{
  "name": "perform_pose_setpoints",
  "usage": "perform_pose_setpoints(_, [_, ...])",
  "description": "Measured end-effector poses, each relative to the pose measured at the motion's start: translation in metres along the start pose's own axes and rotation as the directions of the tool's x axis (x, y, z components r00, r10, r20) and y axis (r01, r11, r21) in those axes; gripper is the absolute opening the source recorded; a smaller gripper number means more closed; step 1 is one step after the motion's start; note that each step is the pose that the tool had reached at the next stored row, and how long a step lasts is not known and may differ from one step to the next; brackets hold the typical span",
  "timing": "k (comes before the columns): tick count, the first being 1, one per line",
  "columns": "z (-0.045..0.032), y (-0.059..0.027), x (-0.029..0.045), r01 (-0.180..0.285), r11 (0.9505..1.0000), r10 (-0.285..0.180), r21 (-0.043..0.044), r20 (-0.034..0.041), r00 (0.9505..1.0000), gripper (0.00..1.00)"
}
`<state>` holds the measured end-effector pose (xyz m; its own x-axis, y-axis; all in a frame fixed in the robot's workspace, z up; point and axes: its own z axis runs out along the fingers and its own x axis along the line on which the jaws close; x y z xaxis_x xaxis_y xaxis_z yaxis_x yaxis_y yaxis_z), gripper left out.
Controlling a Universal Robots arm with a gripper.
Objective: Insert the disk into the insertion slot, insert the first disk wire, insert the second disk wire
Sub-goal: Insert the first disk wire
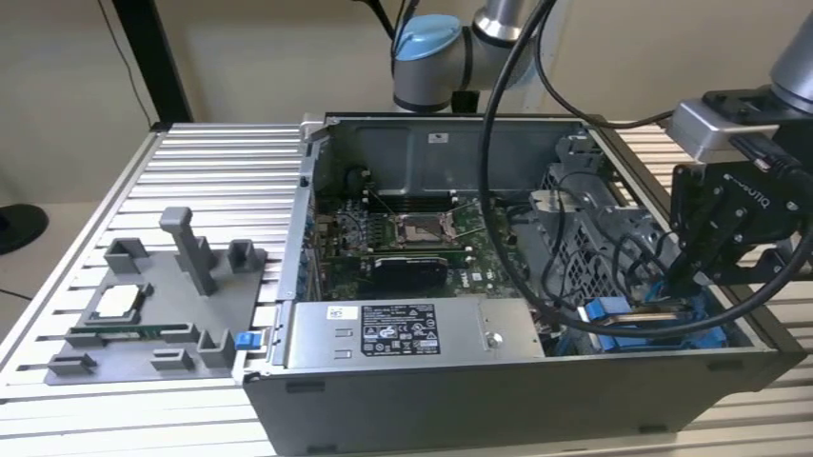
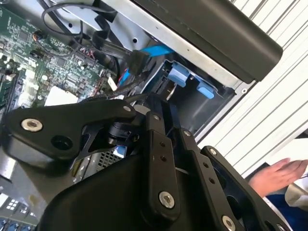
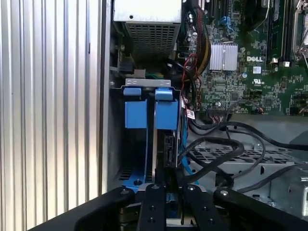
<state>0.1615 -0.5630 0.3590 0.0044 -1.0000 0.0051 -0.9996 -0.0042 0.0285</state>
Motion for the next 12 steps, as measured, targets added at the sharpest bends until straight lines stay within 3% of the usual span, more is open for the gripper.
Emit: perform_pose_setpoints(12, [0.0036,-0.0035,-0.0002,0.031,0.9995,-0.031,0.002,-0.0008,0.9995,0.0])
